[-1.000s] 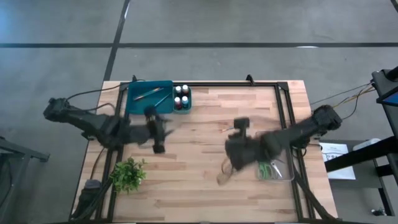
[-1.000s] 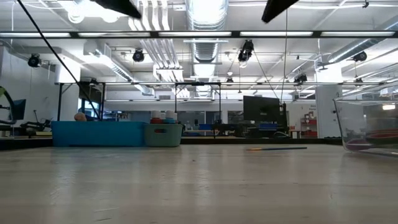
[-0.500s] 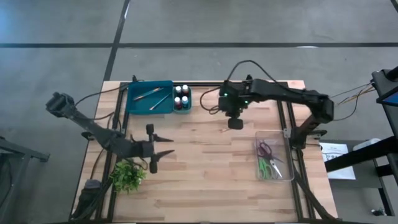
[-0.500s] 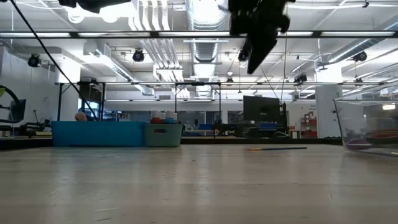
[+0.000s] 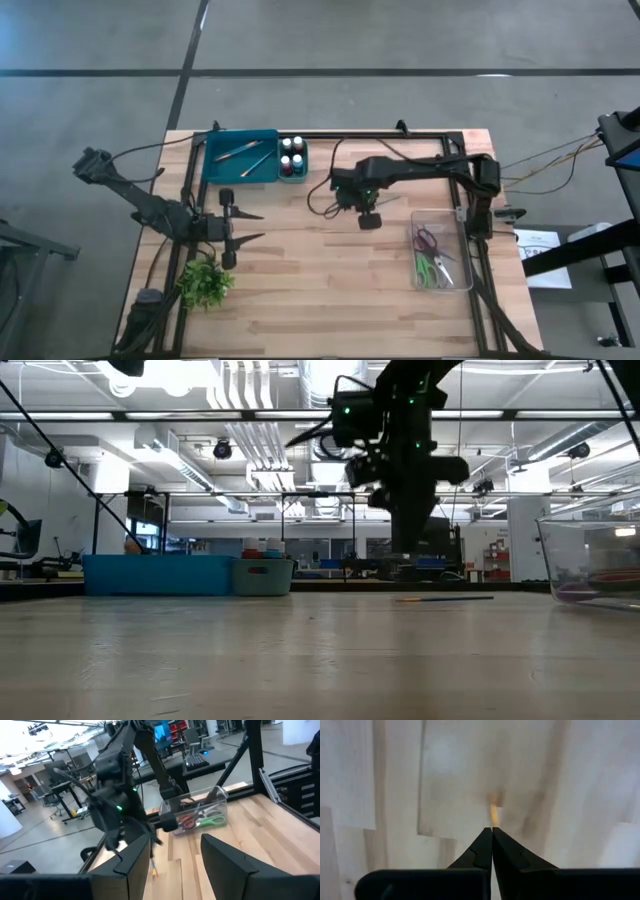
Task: Pick & Place Paint Supplies
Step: Put the blue paint brush into the blue bin
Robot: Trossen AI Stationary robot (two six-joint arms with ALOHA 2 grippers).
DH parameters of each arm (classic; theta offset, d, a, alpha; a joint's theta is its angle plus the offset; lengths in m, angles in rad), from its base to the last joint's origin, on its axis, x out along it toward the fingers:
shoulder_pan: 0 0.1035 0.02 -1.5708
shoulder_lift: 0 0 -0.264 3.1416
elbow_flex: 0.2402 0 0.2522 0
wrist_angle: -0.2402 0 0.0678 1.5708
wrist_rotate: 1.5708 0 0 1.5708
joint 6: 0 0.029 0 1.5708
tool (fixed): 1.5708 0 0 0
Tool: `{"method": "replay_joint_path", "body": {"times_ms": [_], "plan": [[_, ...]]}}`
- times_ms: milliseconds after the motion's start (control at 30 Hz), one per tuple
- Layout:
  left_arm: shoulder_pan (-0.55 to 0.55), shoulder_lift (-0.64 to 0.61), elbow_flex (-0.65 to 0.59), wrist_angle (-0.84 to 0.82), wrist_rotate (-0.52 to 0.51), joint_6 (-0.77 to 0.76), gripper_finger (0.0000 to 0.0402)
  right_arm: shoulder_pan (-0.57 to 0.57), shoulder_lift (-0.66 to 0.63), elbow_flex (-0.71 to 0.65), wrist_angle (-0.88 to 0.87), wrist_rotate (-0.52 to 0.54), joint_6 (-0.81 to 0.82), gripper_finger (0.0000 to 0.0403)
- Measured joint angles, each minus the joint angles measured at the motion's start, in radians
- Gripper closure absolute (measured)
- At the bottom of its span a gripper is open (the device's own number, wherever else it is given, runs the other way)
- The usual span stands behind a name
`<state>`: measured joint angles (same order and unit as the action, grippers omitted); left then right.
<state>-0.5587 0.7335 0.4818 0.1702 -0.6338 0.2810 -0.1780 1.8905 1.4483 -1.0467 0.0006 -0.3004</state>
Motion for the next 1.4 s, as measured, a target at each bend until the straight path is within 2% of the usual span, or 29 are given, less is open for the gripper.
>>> {"method": "replay_joint_path", "body": {"times_ms": [133, 367, 467, 633, 933, 1400], "plan": [[0.000, -0.009, -0.005, -0.001, 0.001, 0.000, 0.0219, 0.004, 0.046, 0.000, 0.015, 0.018, -0.002, 0.0379], [0.000, -0.008, -0.005, -0.002, 0.002, 0.000, 0.0219, 0.004, 0.086, 0.000, 0.040, 0.029, -0.014, 0.0289], [0.000, -0.008, -0.005, -0.003, 0.002, 0.000, 0.0219, 0.006, 0.087, -0.015, 0.056, 0.029, -0.046, 0.0265], [0.000, -0.008, -0.005, -0.006, 0.002, 0.001, 0.0219, 0.022, 0.080, -0.066, 0.128, 0.028, -0.120, 0.0260], [0.000, -0.008, -0.005, -0.007, 0.002, 0.003, 0.0219, 0.029, 0.080, -0.137, 0.186, 0.032, -0.139, 0.0260], [0.000, -0.007, -0.005, -0.007, 0.002, 0.003, 0.0219, 0.027, 0.079, -0.114, 0.231, 0.054, -0.170, 0.0260]]}}
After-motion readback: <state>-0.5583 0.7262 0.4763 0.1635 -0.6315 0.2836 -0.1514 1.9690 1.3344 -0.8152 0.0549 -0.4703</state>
